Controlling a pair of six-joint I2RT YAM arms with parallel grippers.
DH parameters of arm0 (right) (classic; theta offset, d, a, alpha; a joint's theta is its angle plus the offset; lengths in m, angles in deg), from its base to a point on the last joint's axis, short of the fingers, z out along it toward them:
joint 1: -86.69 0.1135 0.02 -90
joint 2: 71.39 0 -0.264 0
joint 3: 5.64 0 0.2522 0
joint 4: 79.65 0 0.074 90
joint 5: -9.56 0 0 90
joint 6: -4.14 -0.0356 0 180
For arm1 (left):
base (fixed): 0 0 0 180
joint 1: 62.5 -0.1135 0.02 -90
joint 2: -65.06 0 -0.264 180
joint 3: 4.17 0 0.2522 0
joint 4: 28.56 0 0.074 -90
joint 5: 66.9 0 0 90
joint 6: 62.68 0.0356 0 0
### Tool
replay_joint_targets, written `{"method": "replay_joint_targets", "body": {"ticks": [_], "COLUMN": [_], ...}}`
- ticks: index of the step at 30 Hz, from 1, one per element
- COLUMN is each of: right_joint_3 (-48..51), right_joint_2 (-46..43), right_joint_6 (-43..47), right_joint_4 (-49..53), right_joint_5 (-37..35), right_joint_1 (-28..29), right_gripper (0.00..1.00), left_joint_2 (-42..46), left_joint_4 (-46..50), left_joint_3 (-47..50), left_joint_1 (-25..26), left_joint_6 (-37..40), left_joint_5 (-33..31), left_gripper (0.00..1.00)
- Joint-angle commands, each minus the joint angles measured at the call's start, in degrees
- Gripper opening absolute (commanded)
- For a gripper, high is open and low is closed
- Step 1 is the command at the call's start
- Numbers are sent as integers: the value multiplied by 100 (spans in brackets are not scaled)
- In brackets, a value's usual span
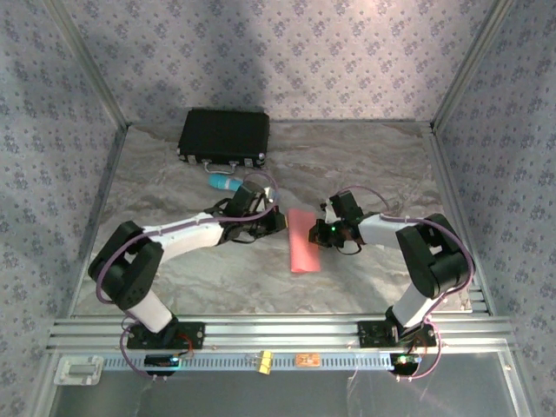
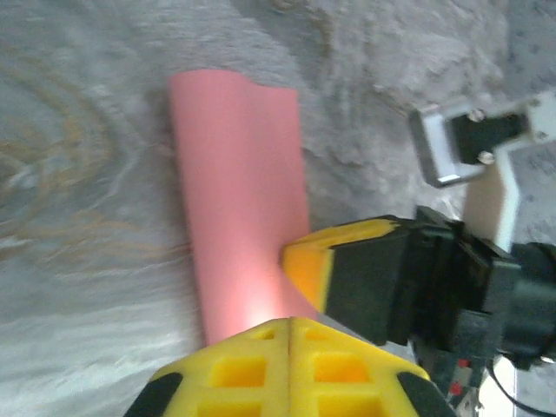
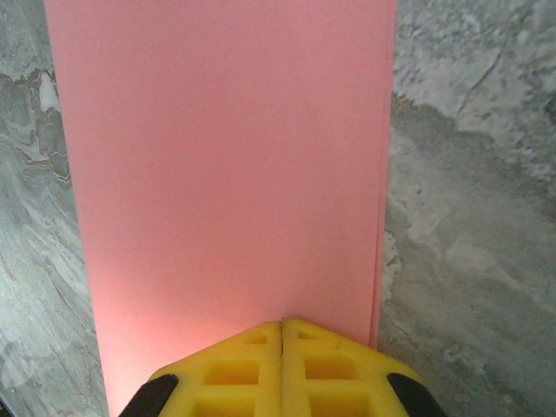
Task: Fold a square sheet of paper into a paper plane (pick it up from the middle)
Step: First fold the square sheet of paper in half at the center of the table.
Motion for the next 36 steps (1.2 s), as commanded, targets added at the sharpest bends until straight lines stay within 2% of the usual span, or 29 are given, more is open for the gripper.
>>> {"method": "replay_joint_targets", "body": {"ticks": [1, 7, 21, 27, 36], "right_joint_3": [202, 173, 181, 171, 174], "right_joint_2": [216, 250, 299, 343, 407], "right_joint_6": [44, 65, 40, 49, 40], "right_joint_4": [683, 748, 720, 731, 720], "right_joint_5": [-406, -405, -414, -414, -414], "right_joint_1": [-85, -106, -98, -103, -63], "right_gripper": [0, 0, 0, 0, 0], "left_joint_2": [-339, -1081, -1391, -1589, -1734], "left_joint_4": [-665, -1048, -962, -517, -548], "left_joint_3": [-104, -317, -493, -588, -128], "left_joint_1": [3, 17, 96, 111, 87], "left_joint_6": [11, -83, 28, 208, 547], "left_joint_5": [721, 1210, 1220, 1010, 632], "left_gripper": [0, 0, 0, 0, 0]}}
